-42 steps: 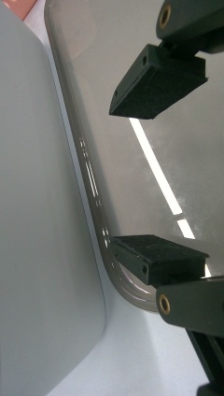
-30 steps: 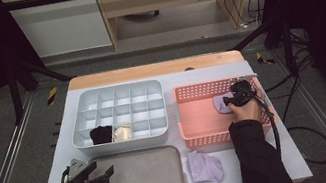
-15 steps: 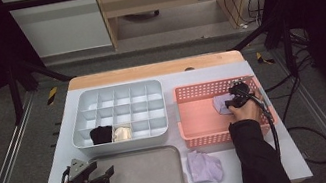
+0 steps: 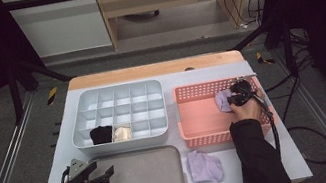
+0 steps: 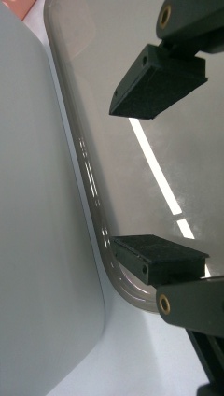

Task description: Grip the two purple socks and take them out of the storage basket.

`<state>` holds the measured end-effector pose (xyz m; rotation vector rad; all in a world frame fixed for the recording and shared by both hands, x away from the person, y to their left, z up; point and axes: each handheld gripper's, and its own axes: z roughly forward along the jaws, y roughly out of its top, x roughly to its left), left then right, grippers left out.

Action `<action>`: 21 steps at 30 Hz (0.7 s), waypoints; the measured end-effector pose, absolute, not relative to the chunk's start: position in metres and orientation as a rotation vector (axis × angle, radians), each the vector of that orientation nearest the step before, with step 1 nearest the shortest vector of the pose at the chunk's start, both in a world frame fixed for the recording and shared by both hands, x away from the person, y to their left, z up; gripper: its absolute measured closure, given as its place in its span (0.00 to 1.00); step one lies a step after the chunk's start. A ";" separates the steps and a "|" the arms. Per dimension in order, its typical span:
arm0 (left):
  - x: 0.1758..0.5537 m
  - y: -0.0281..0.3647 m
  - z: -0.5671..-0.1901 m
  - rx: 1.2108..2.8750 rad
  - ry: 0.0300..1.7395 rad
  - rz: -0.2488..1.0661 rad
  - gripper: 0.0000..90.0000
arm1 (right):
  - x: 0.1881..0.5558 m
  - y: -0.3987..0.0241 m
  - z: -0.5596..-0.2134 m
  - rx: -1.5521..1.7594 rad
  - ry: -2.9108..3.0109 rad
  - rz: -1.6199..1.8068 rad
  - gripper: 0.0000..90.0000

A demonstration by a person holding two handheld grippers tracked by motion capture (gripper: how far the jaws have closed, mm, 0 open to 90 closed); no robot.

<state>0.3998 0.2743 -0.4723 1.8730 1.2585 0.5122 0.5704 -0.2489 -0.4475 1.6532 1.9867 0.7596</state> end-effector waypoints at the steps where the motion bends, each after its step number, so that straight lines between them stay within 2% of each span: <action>1: 0.400 0.275 -0.472 1.870 1.260 0.511 0.34 | 0.570 -0.249 -0.445 1.645 1.988 0.783 0.89; 11: 0.399 0.274 -0.471 1.871 1.259 0.513 0.34 | 0.553 -0.236 -0.410 1.478 2.007 0.990 0.89; 21: 0.398 0.273 -0.470 1.874 1.253 0.517 0.34 | 0.511 -0.227 -0.370 1.320 1.992 1.160 0.89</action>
